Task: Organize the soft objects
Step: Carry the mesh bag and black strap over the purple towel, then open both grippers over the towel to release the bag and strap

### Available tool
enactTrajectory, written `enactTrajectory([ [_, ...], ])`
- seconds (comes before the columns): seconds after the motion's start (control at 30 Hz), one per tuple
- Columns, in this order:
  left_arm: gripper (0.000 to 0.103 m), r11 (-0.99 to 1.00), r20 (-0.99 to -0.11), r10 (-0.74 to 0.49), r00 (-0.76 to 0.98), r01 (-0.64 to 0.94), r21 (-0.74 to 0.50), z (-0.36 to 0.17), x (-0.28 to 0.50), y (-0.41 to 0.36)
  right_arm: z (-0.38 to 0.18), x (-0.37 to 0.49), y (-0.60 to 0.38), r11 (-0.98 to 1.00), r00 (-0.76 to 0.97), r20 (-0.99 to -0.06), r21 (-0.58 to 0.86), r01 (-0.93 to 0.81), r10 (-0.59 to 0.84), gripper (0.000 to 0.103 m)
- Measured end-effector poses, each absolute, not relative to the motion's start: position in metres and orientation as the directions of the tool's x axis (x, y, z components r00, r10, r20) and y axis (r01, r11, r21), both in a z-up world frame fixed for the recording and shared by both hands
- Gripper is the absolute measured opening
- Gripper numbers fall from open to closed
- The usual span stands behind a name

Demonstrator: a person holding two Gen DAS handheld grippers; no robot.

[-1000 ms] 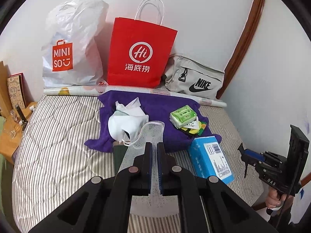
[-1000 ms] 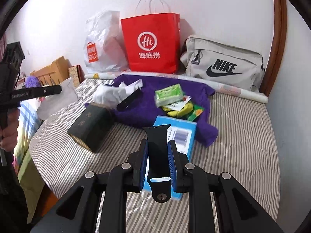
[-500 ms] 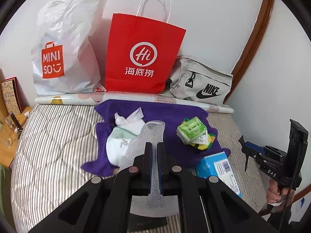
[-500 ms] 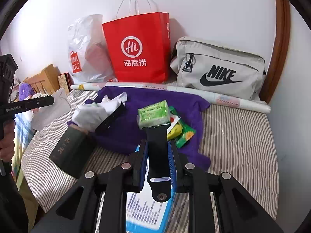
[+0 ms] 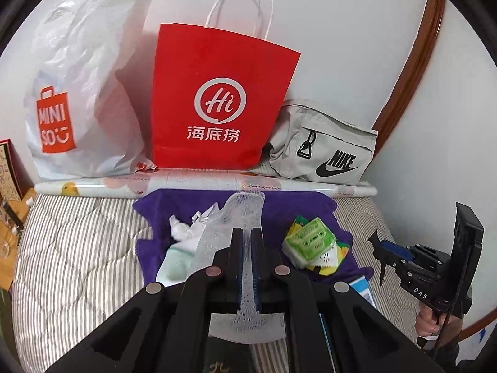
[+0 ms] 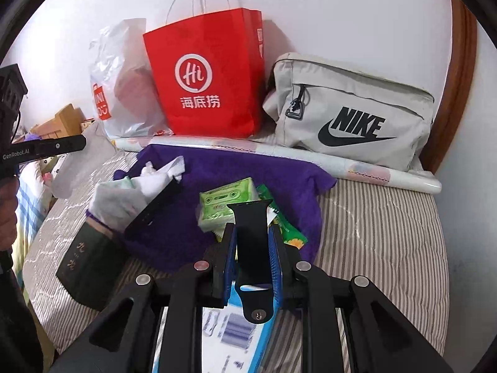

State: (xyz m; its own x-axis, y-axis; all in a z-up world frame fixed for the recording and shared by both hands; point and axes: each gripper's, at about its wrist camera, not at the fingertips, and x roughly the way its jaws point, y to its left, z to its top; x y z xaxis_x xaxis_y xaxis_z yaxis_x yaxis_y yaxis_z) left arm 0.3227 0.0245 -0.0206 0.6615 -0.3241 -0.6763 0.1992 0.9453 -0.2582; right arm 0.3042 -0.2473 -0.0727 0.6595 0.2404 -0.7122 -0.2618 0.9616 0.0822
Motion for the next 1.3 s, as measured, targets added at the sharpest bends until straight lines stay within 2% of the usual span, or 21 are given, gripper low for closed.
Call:
enactTrajectory([
  [0.6,0.006,0.953,-0.734,-0.304,0.608,0.208,-0.222,-0.058,0.384,0.010,-0.104,0.373,-0.239,0.963,0.620,-0.750,0.082,-0.256,0.229,0.020],
  [1.13,0.006,0.957,-0.804,-0.286,0.522,0.195,-0.214,-0.090,0.409,0.002,-0.129,0.398,-0.236,0.953,0.555,-0.789,0.122,-0.278,0.263,0.021],
  [1.2,0.008,0.955,-0.805,-0.296,0.514,0.188,-0.231,-0.092,0.410,0.004,-0.130,0.398,-0.237,0.952,0.548,-0.792,0.129,-0.278,0.268,0.022],
  [1.3,0.021,0.952,-0.807,-0.307,0.504,0.183,-0.247,-0.092,0.410,0.005,-0.129,0.398,-0.242,0.952,0.545,-0.791,0.152,-0.267,0.280,0.025],
])
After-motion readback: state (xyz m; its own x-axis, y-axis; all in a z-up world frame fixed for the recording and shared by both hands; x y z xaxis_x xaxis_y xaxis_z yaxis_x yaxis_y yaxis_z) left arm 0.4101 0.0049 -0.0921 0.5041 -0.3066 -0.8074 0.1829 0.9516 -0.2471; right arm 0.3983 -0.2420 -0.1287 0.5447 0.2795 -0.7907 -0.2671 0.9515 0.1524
